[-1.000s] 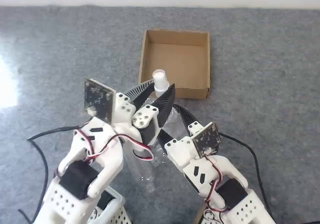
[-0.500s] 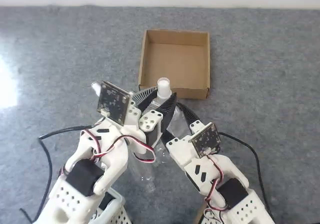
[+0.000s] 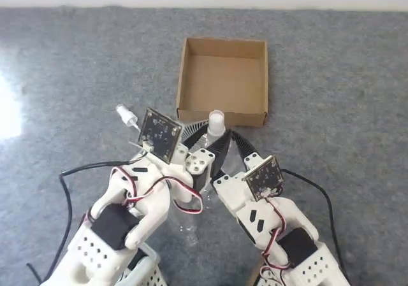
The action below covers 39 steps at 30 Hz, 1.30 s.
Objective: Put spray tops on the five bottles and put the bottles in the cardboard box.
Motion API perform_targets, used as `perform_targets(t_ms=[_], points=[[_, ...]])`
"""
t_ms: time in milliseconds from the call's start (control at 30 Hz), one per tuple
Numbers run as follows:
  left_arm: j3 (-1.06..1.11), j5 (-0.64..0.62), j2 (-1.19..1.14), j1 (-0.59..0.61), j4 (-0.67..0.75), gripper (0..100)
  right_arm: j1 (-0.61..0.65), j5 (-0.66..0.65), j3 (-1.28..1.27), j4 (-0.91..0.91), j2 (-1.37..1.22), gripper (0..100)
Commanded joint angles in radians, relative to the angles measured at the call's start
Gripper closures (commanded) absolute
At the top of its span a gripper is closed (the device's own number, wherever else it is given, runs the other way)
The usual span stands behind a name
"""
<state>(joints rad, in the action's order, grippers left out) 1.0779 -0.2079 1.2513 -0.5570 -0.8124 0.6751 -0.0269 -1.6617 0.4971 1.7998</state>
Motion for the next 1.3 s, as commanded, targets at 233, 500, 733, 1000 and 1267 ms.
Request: perform_targets(t_ms=[233, 500, 733, 1000, 1267], points=[[0.002, 0.043, 0.015, -0.008, -0.002, 82, -0.022, -0.012, -0.017, 0.005, 0.018, 87.0], [-0.004, 0.044, 0.018, -0.008, -0.018, 77, -0.03, -0.012, -0.017, 0.005, 0.018, 87.0], [-0.081, 0.041, 0.018, -0.003, -0.101, 77, -0.081, -0.009, -0.017, -0.004, 0.018, 87.0], [-0.128, 0.041, 0.02, -0.002, -0.123, 77, -0.081, -0.009, -0.02, -0.004, 0.018, 87.0], [-0.213, 0.031, 0.02, 0.08, -0.167, 77, -0.081, -0.009, -0.021, -0.004, 0.016, 87.0]])
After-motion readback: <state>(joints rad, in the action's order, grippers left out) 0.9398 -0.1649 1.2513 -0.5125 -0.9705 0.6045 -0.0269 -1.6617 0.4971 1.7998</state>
